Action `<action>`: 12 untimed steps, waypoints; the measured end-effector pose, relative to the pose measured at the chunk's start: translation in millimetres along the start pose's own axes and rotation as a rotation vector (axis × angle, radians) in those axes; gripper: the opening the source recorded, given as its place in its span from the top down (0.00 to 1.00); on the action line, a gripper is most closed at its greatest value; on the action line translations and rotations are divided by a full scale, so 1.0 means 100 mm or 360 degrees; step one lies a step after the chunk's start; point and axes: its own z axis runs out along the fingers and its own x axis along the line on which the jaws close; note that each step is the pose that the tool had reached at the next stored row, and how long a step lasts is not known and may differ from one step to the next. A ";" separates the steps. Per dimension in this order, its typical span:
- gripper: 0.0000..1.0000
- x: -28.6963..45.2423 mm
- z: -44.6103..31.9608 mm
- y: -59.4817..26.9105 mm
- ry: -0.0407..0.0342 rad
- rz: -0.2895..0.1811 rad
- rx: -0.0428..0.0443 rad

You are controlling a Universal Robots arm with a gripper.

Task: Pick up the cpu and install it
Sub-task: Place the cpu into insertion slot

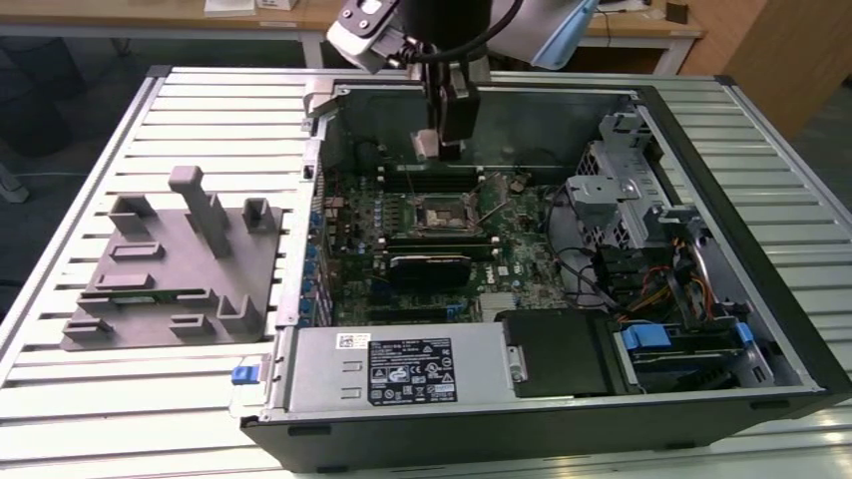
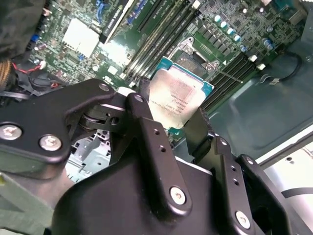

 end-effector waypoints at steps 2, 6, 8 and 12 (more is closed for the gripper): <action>0.47 0.031 0.037 0.011 0.0000 0.0000 0.0001; 0.47 0.075 0.112 0.031 0.0001 0.0000 0.0004; 0.47 0.082 0.148 0.031 0.0002 0.0000 0.0004; 0.47 0.086 0.198 0.028 0.0004 0.0000 0.0004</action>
